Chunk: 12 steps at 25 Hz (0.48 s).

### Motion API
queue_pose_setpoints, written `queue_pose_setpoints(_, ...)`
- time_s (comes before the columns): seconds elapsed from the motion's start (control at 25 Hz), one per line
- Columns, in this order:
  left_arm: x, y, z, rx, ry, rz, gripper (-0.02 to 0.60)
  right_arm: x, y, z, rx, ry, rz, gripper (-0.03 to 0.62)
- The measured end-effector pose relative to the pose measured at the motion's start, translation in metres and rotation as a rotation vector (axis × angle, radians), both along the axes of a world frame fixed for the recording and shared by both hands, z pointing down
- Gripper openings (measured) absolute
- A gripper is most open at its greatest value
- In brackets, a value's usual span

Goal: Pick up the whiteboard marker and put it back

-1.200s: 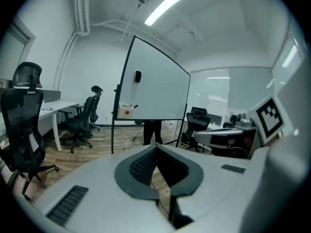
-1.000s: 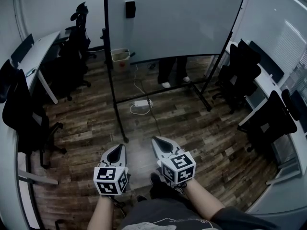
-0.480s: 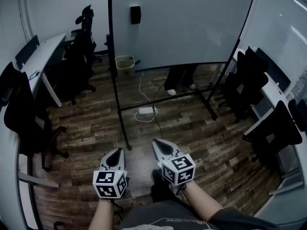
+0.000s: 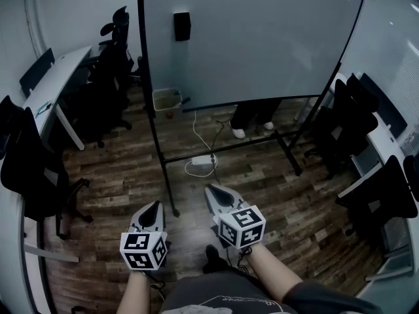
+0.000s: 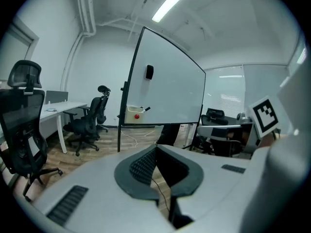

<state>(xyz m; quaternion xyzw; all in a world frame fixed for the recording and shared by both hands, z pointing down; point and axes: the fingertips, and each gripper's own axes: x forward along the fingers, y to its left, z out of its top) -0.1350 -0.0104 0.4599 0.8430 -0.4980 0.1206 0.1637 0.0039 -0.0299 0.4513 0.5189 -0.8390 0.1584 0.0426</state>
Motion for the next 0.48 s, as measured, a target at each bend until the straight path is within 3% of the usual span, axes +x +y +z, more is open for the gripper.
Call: queue_pose_setpoints(0.48,0.052,-0.085,-0.005,0.009,-0.015,-0.079,0.014,0.047,-0.083,0.007,-0.015,-0.028,-0.081,0.023)
